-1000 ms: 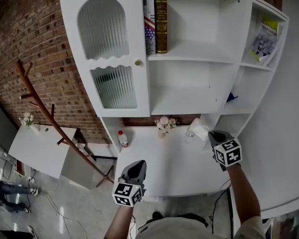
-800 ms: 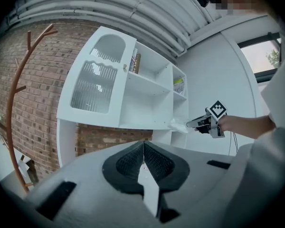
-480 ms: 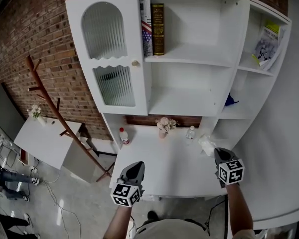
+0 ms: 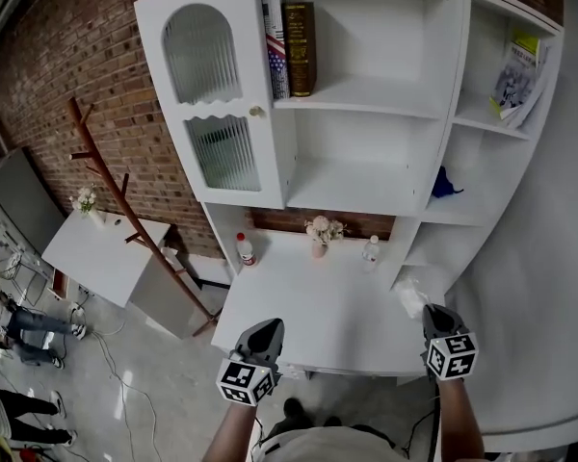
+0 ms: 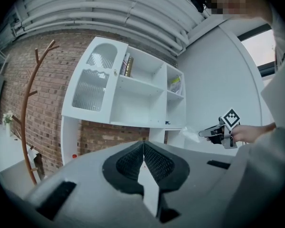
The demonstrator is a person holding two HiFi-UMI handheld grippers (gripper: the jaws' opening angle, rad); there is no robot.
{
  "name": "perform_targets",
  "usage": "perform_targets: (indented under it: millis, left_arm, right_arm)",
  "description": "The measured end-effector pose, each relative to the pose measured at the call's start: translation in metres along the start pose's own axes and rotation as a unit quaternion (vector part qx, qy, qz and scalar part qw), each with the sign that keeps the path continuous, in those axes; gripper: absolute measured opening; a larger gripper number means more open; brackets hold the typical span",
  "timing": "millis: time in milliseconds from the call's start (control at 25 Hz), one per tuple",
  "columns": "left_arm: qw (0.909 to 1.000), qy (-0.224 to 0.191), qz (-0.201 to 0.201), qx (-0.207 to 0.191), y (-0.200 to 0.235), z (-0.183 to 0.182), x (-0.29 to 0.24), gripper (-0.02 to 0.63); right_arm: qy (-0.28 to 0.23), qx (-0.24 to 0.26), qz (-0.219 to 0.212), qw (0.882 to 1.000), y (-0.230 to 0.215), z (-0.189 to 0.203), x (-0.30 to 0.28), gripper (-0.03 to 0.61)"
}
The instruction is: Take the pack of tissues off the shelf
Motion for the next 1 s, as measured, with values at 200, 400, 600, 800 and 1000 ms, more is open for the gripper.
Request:
perform_targets:
  millis: [200,400,600,800,1000]
  left_arm:
    - [0.9998,0.003,-0.019,-0.002,-0.011,0.007,0.017,0.026]
    - [0.9996,0.004,-0.024,-0.011,-0.014,0.006,0.030,0.026]
    - [0.9997,0.002,-0.021,-0.015,-0.004,0.003,0.039,0.026]
    - [0.9997,0.003,-0.008,-0.025,0.008,-0.008,0.047,0.026]
    - [0.9996,0.003,-0.003,-0.028,0.030,-0.013,0.055,0.026]
  right_arm:
    - [0.001,0.004,-0.015,1.000,0.007,0.015,0.013,0.031]
    - [-0.008,0.003,-0.029,1.000,0.021,0.016,0.018,0.031]
    - [-0.025,-0.007,-0.032,0.999,0.041,0.011,0.023,0.031]
    - [-0.035,-0.017,-0.019,0.999,0.060,0.005,0.024,0.031]
    - [-0.045,-0.020,-0.005,0.999,0.074,-0.002,0.024,0.031]
Point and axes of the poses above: the fingertips, and each gripper's own axes: x backward along the fingers, y to its left, z out of its underside, the point moved 2 cm from there along x, backward along the fingers, and after that the axes turned 9 degrees about -y, right-handed, at the moved point
